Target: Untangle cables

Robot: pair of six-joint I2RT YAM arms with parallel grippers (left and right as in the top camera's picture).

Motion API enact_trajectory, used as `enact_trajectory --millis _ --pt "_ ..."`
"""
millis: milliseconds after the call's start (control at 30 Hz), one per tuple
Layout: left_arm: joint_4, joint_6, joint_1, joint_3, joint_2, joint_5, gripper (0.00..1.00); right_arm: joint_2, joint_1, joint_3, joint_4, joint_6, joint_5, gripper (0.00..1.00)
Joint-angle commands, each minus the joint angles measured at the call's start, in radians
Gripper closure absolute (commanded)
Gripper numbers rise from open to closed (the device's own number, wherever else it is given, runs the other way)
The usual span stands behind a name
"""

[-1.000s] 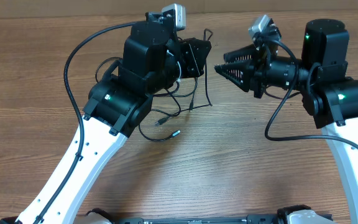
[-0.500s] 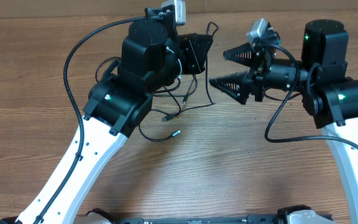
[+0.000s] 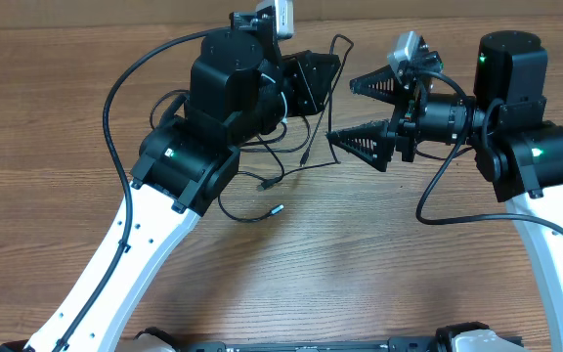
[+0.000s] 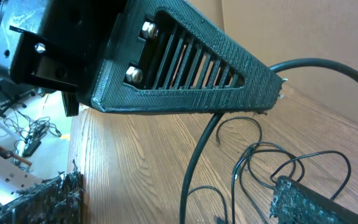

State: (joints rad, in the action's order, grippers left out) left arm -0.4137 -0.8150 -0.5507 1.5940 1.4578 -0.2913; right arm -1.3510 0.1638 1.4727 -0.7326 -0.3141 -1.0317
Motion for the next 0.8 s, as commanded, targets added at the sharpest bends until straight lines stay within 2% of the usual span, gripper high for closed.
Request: enact_trajectory --millis 0,200,400,433,467,500,533,567,767 --pt "0.012 -0.039 -0.021 0.003 -0.006 -0.015 0.95 0.013 -0.001 0.026 0.005 -0.001 -0.01 0.01" --pt "0.051 -0.038 -0.06 0.003 0.002 -0.013 0.96 0.013 0.0 0.026 0.005 -0.001 -0.01 0.02" --pt "0.097 -0.045 -0.082 0.003 0.031 -0.021 0.96 0.013 0.0 0.026 0.005 -0.001 -0.01 0.23" --pt "0.104 -0.047 -0.086 0.003 0.038 -0.022 0.96 0.013 0.0 0.026 0.005 -0.001 -0.01 0.33" --pt "0.107 -0.047 -0.088 0.003 0.042 -0.023 0.96 0.013 0.0 0.026 0.005 -0.001 -0.01 0.5" --pt "0.108 -0.047 -0.089 0.003 0.047 -0.023 0.96 0.013 0.0 0.026 0.005 -0.002 -0.01 0.75" --pt "0.108 -0.047 -0.089 0.003 0.048 -0.023 0.96 0.013 0.0 0.026 0.005 -0.001 -0.01 0.91" --pt "0.108 -0.046 -0.089 0.003 0.05 -0.021 0.96 0.013 0.0 0.026 0.005 -0.001 -0.01 0.96" --pt "0.103 -0.029 -0.07 0.003 0.05 -0.013 0.96 0.013 -0.001 0.026 0.005 -0.001 -0.009 0.96"
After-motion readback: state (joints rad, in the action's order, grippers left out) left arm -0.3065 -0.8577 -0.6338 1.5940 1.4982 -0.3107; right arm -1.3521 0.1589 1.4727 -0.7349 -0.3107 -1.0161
